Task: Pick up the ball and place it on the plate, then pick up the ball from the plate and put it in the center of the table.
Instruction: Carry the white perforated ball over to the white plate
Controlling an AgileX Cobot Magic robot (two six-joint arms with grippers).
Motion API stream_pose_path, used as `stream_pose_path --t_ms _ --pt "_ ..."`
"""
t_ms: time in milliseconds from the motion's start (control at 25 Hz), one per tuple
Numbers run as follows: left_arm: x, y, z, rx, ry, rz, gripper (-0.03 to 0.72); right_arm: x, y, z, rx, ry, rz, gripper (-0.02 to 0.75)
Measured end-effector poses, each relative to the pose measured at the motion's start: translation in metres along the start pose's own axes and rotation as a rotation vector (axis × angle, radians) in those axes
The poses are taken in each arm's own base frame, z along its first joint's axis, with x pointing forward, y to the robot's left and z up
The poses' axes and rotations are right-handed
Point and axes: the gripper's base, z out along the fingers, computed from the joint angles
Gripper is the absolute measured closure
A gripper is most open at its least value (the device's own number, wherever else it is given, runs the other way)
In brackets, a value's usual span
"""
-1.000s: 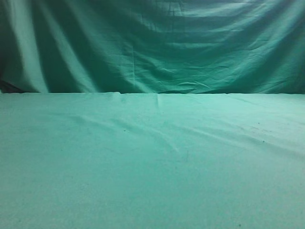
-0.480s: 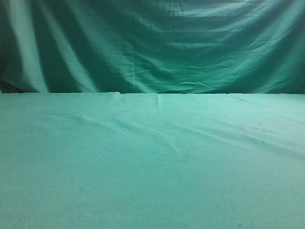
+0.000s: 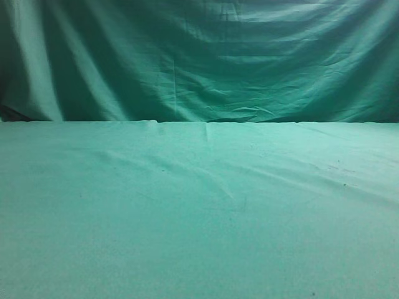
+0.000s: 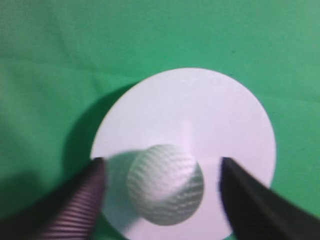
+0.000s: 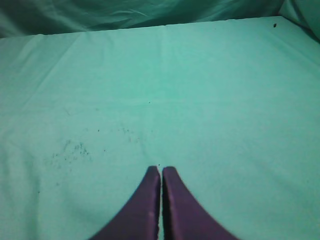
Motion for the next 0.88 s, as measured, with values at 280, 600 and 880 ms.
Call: stream_pose_path --t_ms 280,600,880 --pt "-0.027 -0.009 -0.033 0.085 -0.027 -0.042 0.11 0.0 0.0 0.0 0.0 0.0 0.0 0.738" --pt "-0.048 -0.041 -0.127 0.349 -0.295 0.127 0.648 -0.003 0.001 0.0 -0.006 -0.038 0.025 0.738" --pt "-0.017 -0.071 -0.213 0.367 -0.517 0.297 0.688 -0.029 0.0 -0.005 -0.03 -0.326 0.201 0.738"
